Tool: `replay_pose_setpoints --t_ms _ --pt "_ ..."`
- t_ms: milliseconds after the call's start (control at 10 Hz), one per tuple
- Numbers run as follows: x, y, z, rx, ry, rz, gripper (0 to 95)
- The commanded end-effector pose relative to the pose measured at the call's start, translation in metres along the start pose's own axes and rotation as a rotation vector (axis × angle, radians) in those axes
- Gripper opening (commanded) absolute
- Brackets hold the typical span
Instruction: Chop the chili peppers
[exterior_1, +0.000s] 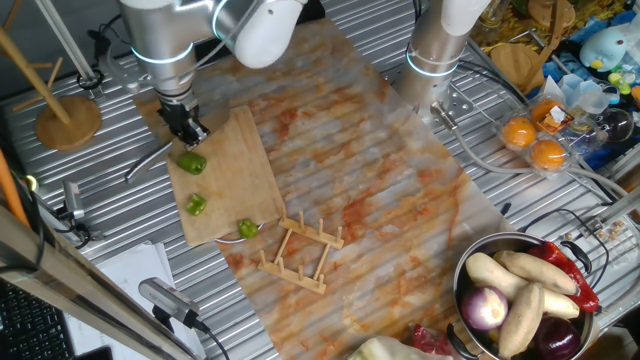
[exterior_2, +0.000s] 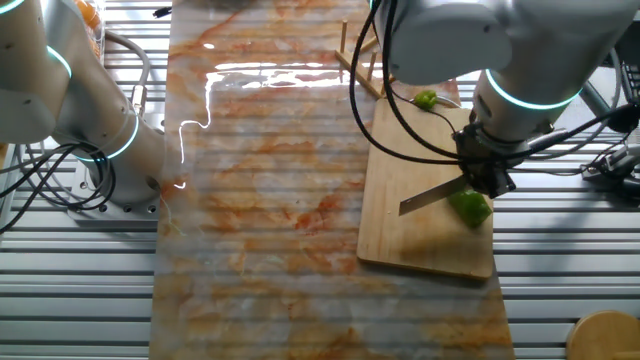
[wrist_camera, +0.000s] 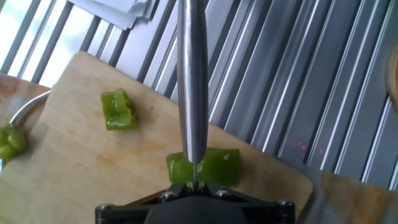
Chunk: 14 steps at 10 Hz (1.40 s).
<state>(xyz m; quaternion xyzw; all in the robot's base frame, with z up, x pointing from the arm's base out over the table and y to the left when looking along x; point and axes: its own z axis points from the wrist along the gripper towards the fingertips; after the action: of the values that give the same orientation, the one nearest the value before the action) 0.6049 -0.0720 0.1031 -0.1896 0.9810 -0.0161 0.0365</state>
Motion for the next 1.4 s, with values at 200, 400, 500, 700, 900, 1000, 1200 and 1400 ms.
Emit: replay_pose_setpoints --t_ms 200,400,500,700,900,1000,1200,1400 --pt "0.000 0.001 -0.002 -0.017 0.036 0.027 0.0" --pt "0.000 0.001 -0.002 -0.009 0.042 0.035 0.0" --pt "0.000 0.001 -0.002 -0.011 0.038 0.033 0.0" --pt "-0.015 -0.007 0.003 -0.017 0.055 0.034 0.0" --pt "-0.024 -0.012 0.008 -0.016 0.063 0.040 0.0" --pt "-0.026 -0.012 0.008 -0.015 0.062 0.046 0.0" --pt "-0.026 -0.014 0.010 0.000 0.065 0.041 0.0" --pt "-0.024 -0.020 0.015 0.015 0.066 0.022 0.0"
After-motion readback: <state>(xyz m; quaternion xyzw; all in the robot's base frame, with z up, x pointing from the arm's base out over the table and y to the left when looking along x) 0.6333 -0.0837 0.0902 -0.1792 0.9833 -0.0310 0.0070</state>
